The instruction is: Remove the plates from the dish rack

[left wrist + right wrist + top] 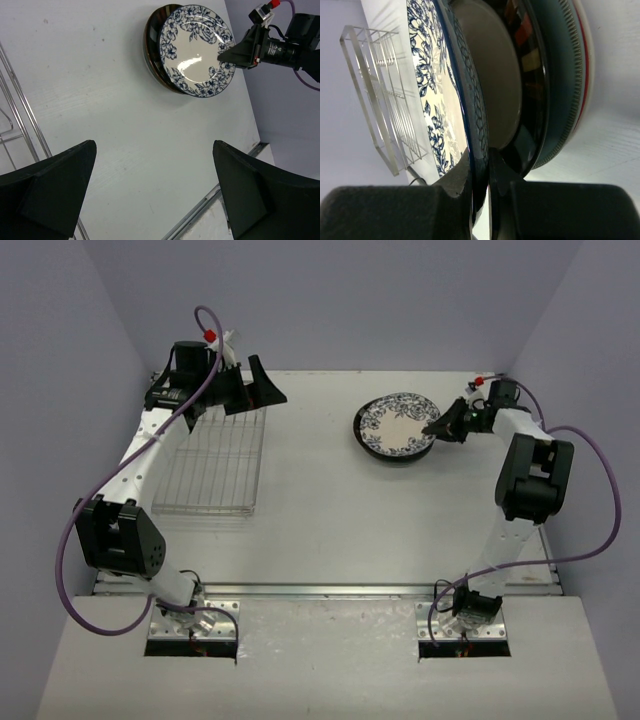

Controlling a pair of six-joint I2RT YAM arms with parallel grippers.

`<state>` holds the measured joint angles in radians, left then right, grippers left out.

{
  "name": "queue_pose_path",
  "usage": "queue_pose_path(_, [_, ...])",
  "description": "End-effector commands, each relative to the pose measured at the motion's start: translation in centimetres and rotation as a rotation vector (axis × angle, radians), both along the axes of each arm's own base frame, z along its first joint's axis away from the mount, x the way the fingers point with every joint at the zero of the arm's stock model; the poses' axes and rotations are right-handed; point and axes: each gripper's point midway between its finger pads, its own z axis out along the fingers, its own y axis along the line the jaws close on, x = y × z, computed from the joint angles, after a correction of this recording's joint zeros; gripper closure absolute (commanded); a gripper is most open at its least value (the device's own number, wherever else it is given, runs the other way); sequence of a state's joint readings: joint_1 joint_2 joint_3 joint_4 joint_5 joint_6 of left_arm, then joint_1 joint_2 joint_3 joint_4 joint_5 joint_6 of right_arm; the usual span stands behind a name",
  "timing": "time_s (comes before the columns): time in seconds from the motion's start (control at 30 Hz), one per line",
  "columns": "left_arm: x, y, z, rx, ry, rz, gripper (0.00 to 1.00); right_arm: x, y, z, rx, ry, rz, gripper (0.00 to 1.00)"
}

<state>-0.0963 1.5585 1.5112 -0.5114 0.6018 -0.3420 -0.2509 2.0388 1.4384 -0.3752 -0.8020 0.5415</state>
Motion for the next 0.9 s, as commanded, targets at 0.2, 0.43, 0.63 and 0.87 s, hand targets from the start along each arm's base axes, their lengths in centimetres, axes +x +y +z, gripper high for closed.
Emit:
queue_pose_path(0.2, [0.4, 0.5, 2.6, 0.004, -0.089, 0.009, 0.00, 2.4, -0.5, 3.1, -0.035, -0.091, 0.058, 0.56])
queue_pose_path(0.43, [0.4, 0.5, 2.7, 0.005, -0.092, 0.015, 0.00, 2.5, -0.9, 3.5, -0.138, -0.081, 0.077, 0.07])
queue_pose_path(0.63, [0.3, 0.6, 2.7, 0.010, -0.094, 0.021, 0.00, 2.6, -0.8, 3.9, -0.319, -0.096, 0.111, 0.02])
queue_pose_path(0.87, [0.1, 0.8, 2.9, 0.021, -0.103, 0.026, 0.00, 2.7, -0.3, 1.8, -0.479, -0.034, 0.167, 0.01])
